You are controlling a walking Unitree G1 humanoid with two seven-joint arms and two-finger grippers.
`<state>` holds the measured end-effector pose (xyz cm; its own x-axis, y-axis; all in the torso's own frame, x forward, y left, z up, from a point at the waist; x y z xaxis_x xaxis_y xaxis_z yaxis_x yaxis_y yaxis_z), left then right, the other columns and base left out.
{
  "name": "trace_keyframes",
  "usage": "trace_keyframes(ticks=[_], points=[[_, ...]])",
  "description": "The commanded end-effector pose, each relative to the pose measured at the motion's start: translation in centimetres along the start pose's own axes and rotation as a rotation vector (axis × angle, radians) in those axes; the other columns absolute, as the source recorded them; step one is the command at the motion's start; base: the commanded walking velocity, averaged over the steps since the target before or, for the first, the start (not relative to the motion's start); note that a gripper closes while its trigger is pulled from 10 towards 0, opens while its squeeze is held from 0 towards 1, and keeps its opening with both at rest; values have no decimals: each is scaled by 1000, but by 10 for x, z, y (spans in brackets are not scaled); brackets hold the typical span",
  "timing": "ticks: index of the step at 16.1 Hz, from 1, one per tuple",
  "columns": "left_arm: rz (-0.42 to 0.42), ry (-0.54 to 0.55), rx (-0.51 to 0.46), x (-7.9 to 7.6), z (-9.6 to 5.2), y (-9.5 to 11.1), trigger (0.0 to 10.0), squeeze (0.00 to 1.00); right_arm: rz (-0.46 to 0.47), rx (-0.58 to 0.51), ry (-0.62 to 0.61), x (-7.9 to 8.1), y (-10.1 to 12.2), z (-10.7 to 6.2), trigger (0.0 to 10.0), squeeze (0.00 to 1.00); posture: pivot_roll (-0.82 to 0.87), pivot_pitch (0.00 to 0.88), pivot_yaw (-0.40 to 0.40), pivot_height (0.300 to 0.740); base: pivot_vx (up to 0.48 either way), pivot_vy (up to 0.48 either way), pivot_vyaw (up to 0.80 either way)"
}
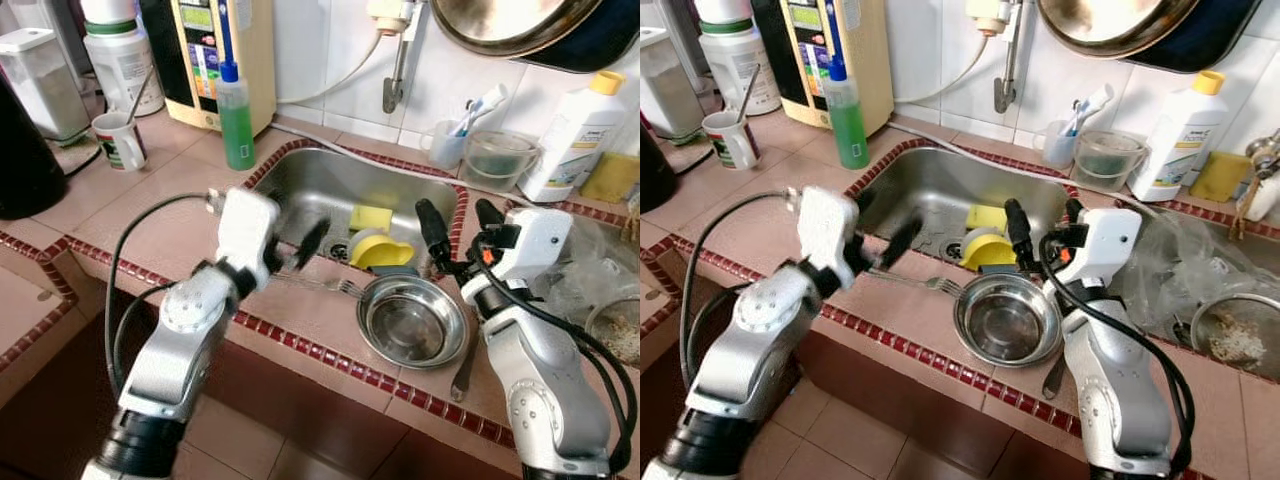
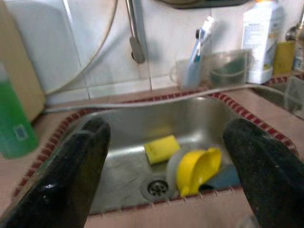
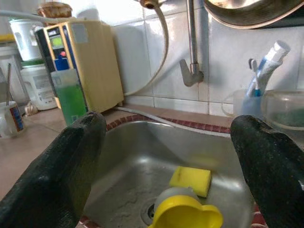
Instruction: Kitchen organization
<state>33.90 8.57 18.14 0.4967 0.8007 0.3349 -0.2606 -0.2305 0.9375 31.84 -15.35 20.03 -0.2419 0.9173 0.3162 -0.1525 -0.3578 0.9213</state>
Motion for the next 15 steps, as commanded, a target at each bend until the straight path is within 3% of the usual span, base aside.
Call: trace_keyframes(ticks=[1,6,7,8,12,15], points=[[42,-34,4,-4,-2,-3,10000,1000,-18,-5,-7,0,2,-3,10000,0,-67,0,10,740,0,0,0],[18,-50,-5,-6,-3,-5,10000,1000,-37,83,56,7,-10,-16,10000,0,-71,0,8,740,0,0,0],[36,-53,-6,-7,-4,-5,10000,925,-44,99,70,8,-13,-21,10000,0,-73,0,6,740,0,0,0],[43,-56,-8,-7,-5,-4,10000,0,-50,124,95,9,-15,-28,10000,0,-74,0,4,740,0,0,0],[93,-43,-16,1,-15,-8,10000,0,-121,233,148,4,-21,-55,10000,0,-86,0,5,740,0,0,0],[216,-63,10,1,-28,-17,10000,0,-125,285,177,2,-20,-73,10000,0,-93,9,10,740,0,0,0]])
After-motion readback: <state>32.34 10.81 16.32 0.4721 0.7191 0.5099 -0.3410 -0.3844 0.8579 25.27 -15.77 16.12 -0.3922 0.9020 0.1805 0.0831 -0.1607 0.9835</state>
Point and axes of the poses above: a point about 5 cm out from each wrist's last joint towards the gripper, its own z axis pointing out of the wrist towards the gripper, its own y axis along the axis of the wrist's last joint, x = y × z, the point moved 4 cm from there along z, pointing out of the wrist towards the gripper, and after that the axes turned 10 degrees about z, right-handed, at the moved point
